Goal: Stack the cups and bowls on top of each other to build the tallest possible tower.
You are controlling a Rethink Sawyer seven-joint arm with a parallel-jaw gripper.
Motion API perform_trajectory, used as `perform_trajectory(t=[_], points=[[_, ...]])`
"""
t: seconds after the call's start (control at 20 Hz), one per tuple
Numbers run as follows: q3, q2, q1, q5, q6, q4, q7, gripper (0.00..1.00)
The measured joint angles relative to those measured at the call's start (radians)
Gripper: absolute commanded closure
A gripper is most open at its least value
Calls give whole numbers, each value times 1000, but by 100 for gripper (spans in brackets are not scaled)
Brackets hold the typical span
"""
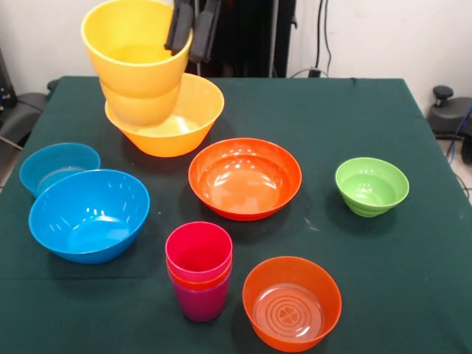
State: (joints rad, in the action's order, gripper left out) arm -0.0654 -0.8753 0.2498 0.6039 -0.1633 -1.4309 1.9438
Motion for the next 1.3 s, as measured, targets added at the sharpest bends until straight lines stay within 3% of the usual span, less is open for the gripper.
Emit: perform_trajectory(t=[0.2, 0.55, 0.85, 1.3], points=[[71, 34, -40, -42, 66, 26, 15, 100], [128, 80, -35, -115, 166, 32, 26, 100], [139, 128, -20, -161, 246, 32, 28, 100], [146, 172, -23, -220, 286, 32, 28, 100]])
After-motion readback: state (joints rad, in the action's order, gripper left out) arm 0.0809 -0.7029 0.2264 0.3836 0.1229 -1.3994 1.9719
